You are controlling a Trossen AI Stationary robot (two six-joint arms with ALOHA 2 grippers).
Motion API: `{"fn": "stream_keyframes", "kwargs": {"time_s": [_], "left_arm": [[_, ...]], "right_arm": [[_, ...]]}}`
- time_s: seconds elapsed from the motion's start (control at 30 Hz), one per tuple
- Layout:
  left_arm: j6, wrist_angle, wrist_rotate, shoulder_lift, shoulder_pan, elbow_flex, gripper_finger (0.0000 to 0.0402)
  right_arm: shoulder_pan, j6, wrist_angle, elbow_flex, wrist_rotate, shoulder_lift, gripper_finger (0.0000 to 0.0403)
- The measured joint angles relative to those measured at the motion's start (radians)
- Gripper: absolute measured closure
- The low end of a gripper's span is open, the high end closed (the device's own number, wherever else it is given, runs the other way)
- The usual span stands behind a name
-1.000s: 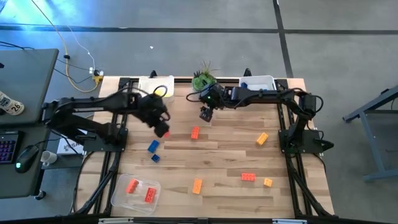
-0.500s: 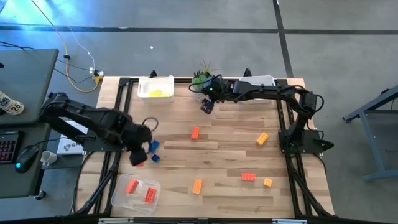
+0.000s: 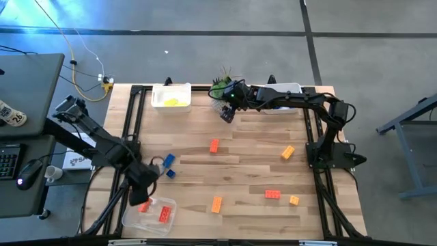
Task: Sort & place blocks by color
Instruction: Put the orange game piece into the transparent bin
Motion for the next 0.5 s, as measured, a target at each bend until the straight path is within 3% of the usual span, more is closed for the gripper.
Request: {"fn": "stream_keyframes", "kwargs": {"time_s": [0.27, 0.5], "left_arm": [[-0.069, 0.15, 0.023, 0.123, -0.067, 0.0, 0.0322], [-0.105, 0.17, 0.079, 0.21, -0.068, 0.0, 0.0276]], "right_arm": [[-0.012, -0.017, 0.008, 0.0, 0.0, 0.0, 0.0144], [-0.022, -0.027, 0.008, 0.0, -0.003, 0.0, 0.0144]]}}
